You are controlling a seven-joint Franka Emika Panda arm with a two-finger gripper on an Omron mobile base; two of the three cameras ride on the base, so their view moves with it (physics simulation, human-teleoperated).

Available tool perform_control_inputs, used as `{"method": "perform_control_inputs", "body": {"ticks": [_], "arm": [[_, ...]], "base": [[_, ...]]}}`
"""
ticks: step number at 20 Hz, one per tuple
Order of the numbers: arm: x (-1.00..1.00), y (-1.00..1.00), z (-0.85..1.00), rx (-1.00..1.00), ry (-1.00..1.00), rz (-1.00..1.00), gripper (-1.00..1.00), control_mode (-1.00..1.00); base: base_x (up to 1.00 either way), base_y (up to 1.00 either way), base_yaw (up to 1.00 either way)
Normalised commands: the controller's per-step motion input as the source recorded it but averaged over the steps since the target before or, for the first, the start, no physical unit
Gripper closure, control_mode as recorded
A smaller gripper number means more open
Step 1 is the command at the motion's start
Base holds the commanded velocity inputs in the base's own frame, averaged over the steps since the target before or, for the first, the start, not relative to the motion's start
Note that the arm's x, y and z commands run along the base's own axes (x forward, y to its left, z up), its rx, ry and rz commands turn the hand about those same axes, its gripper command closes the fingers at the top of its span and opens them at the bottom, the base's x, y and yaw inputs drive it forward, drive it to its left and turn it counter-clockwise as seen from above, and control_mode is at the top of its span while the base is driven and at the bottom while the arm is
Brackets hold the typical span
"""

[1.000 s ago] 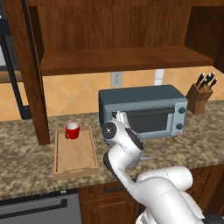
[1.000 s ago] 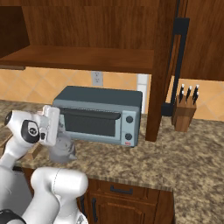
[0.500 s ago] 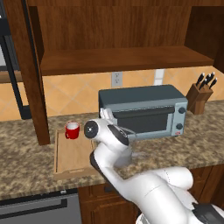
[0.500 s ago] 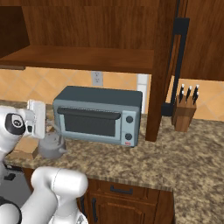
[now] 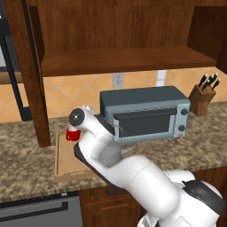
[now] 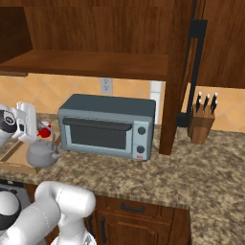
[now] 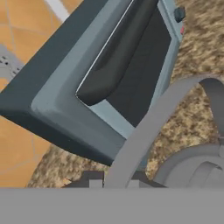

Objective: Pick the kettle from the counter and place it on the tray. Then pick the mug from the cabinet and place it on the tray. Then close the cabinet doors.

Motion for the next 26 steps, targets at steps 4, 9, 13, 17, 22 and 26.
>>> {"method": "perform_control_inputs", "body": {"ticks": [4, 9, 13, 17, 22, 26], "arm": [[0.1, 0.55, -0.08, 0.0, 0.01, 0.18, 1.0, -1.0], [0.15, 0.44, -0.12, 0.0, -0.01, 0.16, 1.0, -1.0], [0.19, 0.36, -0.06, 0.0, -0.09, 0.14, 1.0, -1.0], [0.21, 0.34, -0.08, 0.0, -0.07, 0.15, 1.0, -1.0], [0.17, 0.35, -0.16, 0.0, -0.05, 0.15, 1.0, -1.0], [0.13, 0.38, -0.21, 0.0, 0.0, 0.14, 1.0, -1.0]], "base": [[0.0, 0.0, 0.0], [0.0, 0.0, 0.0], [0.0, 0.0, 0.0], [0.0, 0.0, 0.0], [0.0, 0.0, 0.0], [0.0, 0.0, 0.0]]}}
